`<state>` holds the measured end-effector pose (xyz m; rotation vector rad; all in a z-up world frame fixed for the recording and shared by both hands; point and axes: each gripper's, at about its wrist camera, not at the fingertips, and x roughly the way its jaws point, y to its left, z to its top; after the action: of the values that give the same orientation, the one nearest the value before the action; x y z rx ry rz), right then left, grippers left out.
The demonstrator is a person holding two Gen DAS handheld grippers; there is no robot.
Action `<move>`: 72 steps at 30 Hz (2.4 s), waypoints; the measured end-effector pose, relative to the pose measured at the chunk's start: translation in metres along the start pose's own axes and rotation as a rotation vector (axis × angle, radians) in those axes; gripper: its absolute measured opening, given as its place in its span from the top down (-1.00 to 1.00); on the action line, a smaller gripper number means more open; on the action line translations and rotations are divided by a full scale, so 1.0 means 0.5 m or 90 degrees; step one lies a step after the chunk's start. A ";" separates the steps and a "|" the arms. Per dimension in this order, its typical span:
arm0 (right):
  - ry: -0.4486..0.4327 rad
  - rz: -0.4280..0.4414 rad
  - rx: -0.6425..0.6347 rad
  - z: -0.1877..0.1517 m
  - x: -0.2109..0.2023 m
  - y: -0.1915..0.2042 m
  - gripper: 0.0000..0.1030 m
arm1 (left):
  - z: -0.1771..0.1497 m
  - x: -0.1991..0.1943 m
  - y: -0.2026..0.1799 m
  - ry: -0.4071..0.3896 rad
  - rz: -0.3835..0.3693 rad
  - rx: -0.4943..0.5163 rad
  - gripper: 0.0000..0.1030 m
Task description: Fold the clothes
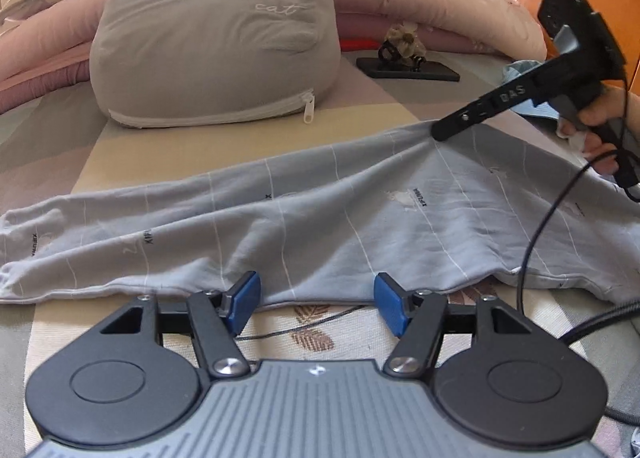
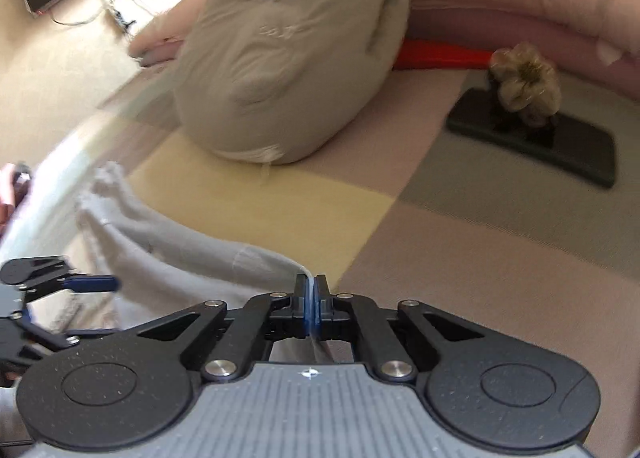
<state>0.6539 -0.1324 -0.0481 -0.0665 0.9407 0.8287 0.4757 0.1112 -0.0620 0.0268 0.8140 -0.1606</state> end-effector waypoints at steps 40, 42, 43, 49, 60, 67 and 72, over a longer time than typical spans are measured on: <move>0.035 -0.253 0.013 -0.256 -0.317 -0.175 0.93 | 0.035 -0.032 -0.093 0.003 -0.038 0.071 -0.26; 0.011 -0.267 0.059 -0.255 -0.327 -0.198 0.93 | 0.035 -0.035 -0.091 -0.001 -0.041 0.070 -0.26; 0.005 -0.274 0.077 -0.255 -0.329 -0.208 0.93 | 0.036 -0.036 -0.090 -0.003 -0.041 0.068 -0.26; 0.002 -0.337 0.109 -0.254 -0.331 -0.216 0.56 | 0.035 -0.045 -0.081 -0.008 -0.036 0.063 -0.27; -0.037 -0.304 0.188 -0.354 -0.430 -0.206 0.00 | 0.037 -0.051 -0.092 -0.005 -0.055 0.065 -0.27; -0.061 -0.390 0.230 -0.357 -0.415 -0.199 0.68 | 0.036 -0.071 -0.107 -0.007 -0.054 0.080 -0.27; -0.095 -0.283 0.077 -0.267 -0.379 -0.124 0.09 | 0.032 -0.070 -0.110 -0.001 -0.058 0.078 -0.28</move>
<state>0.5436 -0.3415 -0.0083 -0.1030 0.7933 0.3594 0.4554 0.0600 -0.0236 0.1050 0.8037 -0.2958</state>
